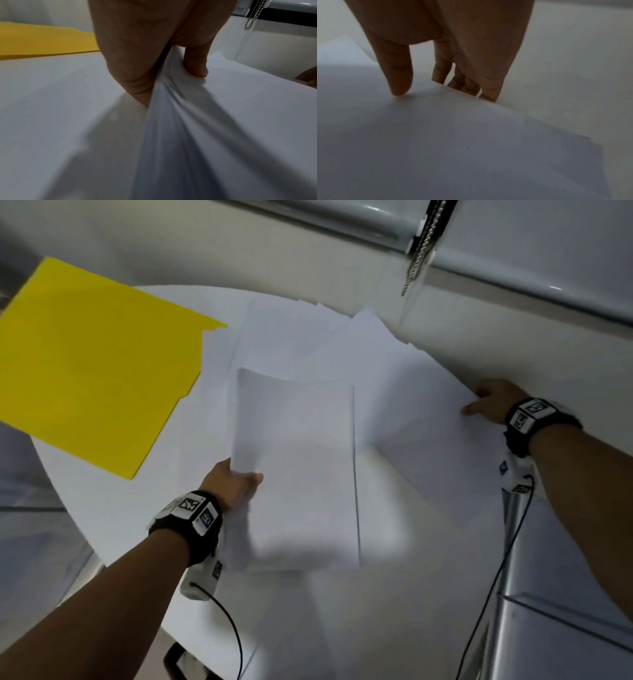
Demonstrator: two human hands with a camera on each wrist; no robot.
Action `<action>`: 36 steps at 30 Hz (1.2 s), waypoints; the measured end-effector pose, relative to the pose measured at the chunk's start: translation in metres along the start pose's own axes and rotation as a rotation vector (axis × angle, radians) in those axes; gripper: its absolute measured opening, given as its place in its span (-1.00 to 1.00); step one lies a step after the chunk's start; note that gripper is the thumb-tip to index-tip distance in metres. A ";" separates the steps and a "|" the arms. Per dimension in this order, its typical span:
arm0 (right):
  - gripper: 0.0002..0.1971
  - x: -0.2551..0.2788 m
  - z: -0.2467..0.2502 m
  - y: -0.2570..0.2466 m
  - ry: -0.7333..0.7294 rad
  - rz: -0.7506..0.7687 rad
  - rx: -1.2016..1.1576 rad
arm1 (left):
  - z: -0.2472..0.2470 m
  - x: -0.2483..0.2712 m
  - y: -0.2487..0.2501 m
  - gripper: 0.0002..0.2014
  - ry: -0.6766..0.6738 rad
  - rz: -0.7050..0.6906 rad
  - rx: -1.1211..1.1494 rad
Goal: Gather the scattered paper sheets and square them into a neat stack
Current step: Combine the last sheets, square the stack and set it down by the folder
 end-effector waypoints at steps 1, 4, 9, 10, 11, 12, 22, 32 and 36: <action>-0.42 0.005 -0.004 -0.001 0.006 0.014 -0.004 | 0.000 0.000 0.000 -0.83 0.005 -0.006 -0.001; -0.34 0.023 -0.016 -0.007 0.074 0.043 -0.004 | -0.002 -0.003 -0.001 -0.84 0.011 -0.020 -0.002; -0.30 0.054 -0.037 -0.020 0.215 -0.069 0.058 | -0.005 -0.012 -0.010 -0.78 0.021 -0.053 -0.011; -0.33 0.060 -0.042 -0.022 0.207 -0.076 0.048 | -0.005 -0.013 -0.010 -0.77 0.020 -0.058 -0.005; -0.36 0.066 -0.047 -0.023 0.180 -0.081 0.028 | -0.006 -0.014 -0.011 -0.76 0.017 -0.064 0.000; -0.40 0.073 -0.051 -0.024 0.158 -0.078 0.001 | -0.005 -0.014 -0.012 -0.77 0.012 -0.068 0.001; -0.64 0.198 -0.084 0.018 0.267 -0.160 -0.522 | 0.004 -0.008 -0.007 -0.65 -0.154 -0.171 0.051; -0.80 0.301 -0.143 0.011 0.443 -0.051 -1.220 | 0.011 0.007 -0.019 -0.51 -0.279 -0.198 -0.020; -0.92 0.273 -0.213 -0.032 0.216 -0.080 -1.000 | 0.010 0.004 -0.030 -0.26 -0.380 -0.244 0.142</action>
Point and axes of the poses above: each hand's wrist, its own x-axis away from the middle knuckle, its own z-axis out of the back of the hand, y = z × x, the point moved 3 cm from there along -x, towards the middle knuckle, and after that the axes turned 9 degrees about -y, right-handed, at the moved point
